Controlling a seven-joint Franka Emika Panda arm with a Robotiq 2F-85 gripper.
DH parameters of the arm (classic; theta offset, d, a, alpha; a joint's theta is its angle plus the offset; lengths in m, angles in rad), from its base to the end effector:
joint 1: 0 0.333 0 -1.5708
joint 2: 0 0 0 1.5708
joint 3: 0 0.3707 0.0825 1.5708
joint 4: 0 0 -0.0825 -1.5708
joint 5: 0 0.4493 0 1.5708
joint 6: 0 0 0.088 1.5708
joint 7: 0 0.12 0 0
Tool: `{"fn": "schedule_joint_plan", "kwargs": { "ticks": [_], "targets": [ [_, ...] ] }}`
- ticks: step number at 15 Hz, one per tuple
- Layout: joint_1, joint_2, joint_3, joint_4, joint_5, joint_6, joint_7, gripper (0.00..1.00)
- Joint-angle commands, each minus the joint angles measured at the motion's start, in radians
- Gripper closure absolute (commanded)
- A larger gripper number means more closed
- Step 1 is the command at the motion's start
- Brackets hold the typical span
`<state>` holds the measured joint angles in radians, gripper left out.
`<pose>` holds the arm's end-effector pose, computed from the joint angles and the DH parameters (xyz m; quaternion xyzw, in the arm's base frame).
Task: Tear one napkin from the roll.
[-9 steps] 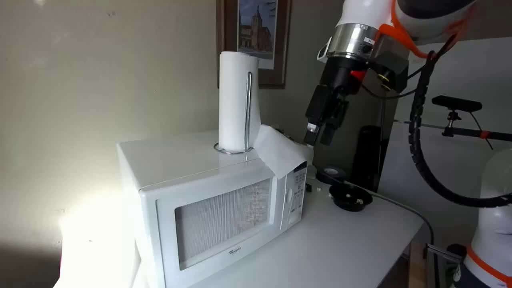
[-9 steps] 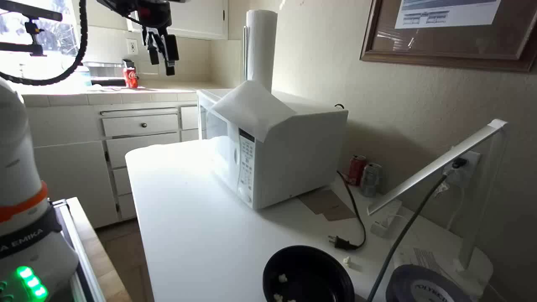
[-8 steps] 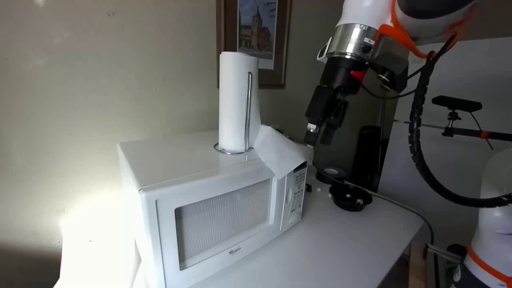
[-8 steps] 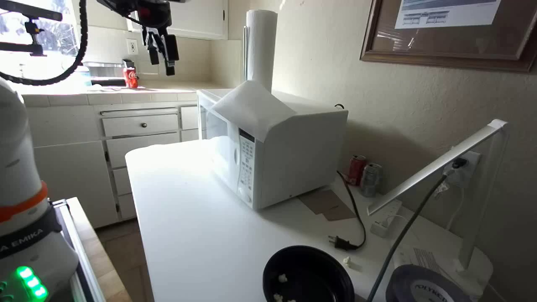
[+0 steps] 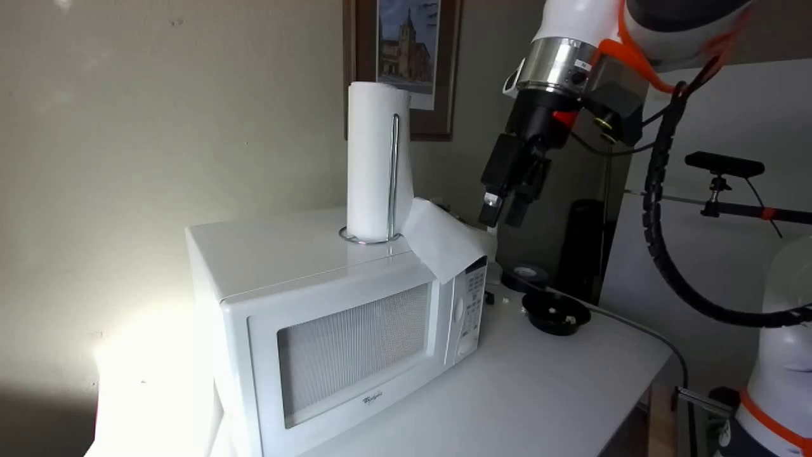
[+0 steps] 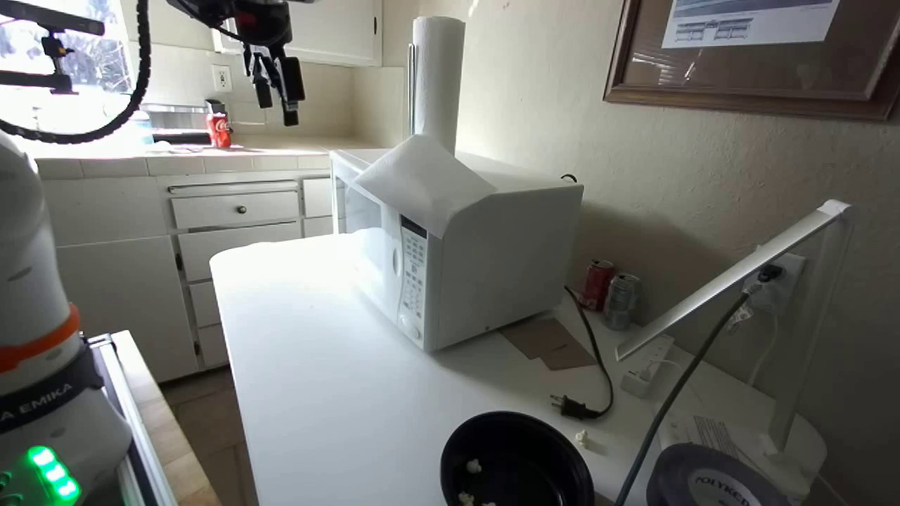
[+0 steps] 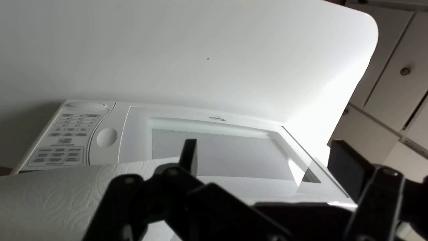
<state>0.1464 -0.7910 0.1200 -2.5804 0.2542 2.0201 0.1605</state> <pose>0.3475 0.1178 0.5373 -0.9904 0.0020 -0.0968 0.0983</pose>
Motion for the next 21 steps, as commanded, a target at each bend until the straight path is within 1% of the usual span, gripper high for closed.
{"fn": "schedule_joint_plan", "kwargs": {
  "ticks": [1, 5, 7, 9, 12, 14, 15, 16, 18, 21],
  "targets": [
    [-0.059, 0.051, -0.013, 0.039, -0.024, 0.044, 0.003, 0.0],
    [-0.095, 0.111, -0.049, 0.093, -0.058, 0.081, -0.045, 0.0],
    [-0.096, 0.164, -0.075, 0.122, -0.082, 0.129, -0.113, 0.0],
    [-0.09, 0.225, -0.102, 0.156, -0.105, 0.147, -0.186, 0.0],
    [-0.094, 0.326, -0.139, 0.219, -0.158, 0.119, -0.302, 0.0],
    [-0.107, 0.376, -0.149, 0.251, -0.206, 0.108, -0.341, 0.0],
    [-0.107, 0.385, -0.152, 0.256, -0.214, 0.12, -0.351, 0.0],
    [-0.101, 0.336, -0.149, 0.213, -0.183, 0.136, -0.319, 0.0],
    [-0.103, 0.356, -0.152, 0.225, -0.185, 0.136, -0.323, 0.0],
    [-0.103, 0.348, -0.15, 0.225, -0.186, 0.136, -0.323, 0.0]
  ]
}}
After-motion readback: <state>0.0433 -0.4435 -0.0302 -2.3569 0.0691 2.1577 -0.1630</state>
